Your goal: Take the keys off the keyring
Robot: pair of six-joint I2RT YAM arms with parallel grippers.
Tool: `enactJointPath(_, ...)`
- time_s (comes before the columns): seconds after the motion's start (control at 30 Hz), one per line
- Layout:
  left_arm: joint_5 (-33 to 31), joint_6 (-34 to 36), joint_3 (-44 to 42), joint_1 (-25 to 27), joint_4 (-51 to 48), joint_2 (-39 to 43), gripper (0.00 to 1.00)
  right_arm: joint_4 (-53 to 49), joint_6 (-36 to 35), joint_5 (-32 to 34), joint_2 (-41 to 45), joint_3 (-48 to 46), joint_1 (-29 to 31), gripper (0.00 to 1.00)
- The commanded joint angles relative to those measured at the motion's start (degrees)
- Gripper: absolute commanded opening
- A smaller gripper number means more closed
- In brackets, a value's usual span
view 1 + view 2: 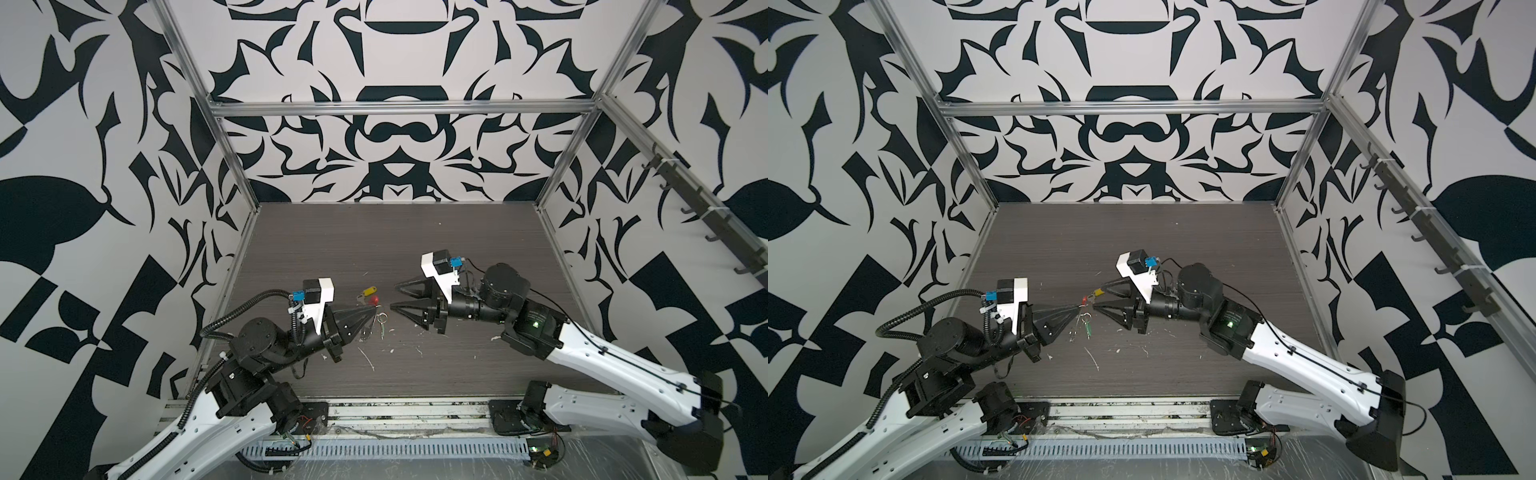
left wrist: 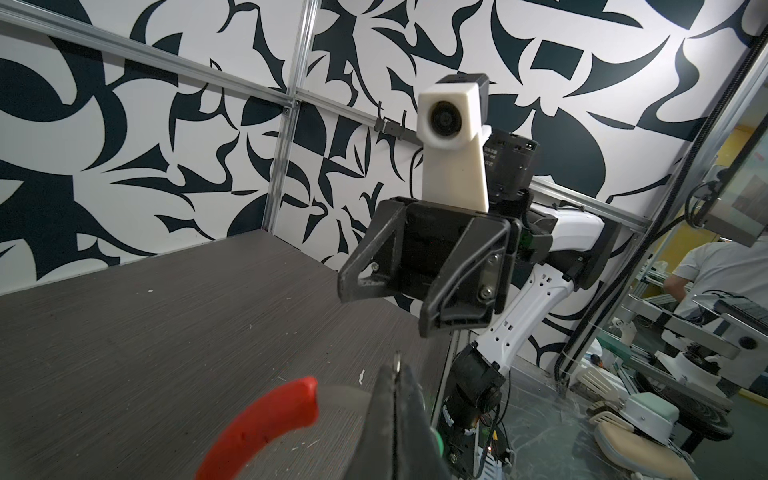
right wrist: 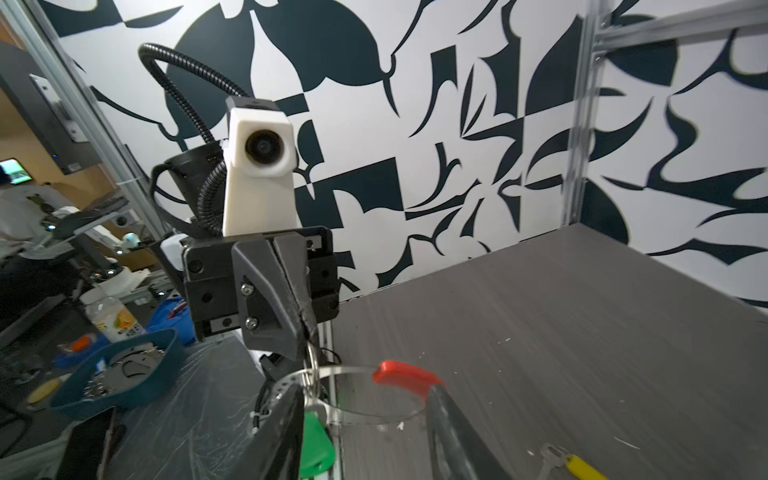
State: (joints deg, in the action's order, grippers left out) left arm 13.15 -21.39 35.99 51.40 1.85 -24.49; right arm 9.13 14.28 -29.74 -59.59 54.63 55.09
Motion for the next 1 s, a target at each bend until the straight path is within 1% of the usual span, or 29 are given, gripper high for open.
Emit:
enactJointPath(0.0,0.8,-0.1,1.9,-0.2,1.4,0.3,0.00,6.6,4.7,-7.6,-0.6,1.9,-0.3,0.50)
enactJointPath(0.13,0.8,-0.1,1.8,-0.2,1.7,0.2,0.00,8.3,6.7,-9.5,-2.4,1.6,-0.4,0.50)
enactJointPath(0.33,0.6,-0.2,1.6,-0.2,2.0,0.4,0.00,8.1,7.1,-9.4,-3.2,0.7,-0.4,0.47)
enactJointPath(0.57,1.0,-0.2,1.6,-0.2,2.5,0.0,0.00,8.8,8.2,-10.5,-4.6,0.8,-0.3,0.32)
enactJointPath(0.77,0.5,-0.1,1.6,-0.2,2.5,0.2,0.00,9.3,8.7,-10.7,-4.8,0.1,-0.4,0.31)
enactJointPath(0.9,0.5,0.0,1.5,-0.2,2.5,0.3,0.00,8.6,8.7,-10.6,-4.8,0.0,-0.3,0.24)
enactJointPath(0.97,0.2,0.0,1.6,-0.2,2.5,0.4,0.00,8.4,8.8,-10.5,-4.9,-0.1,-0.3,0.24)
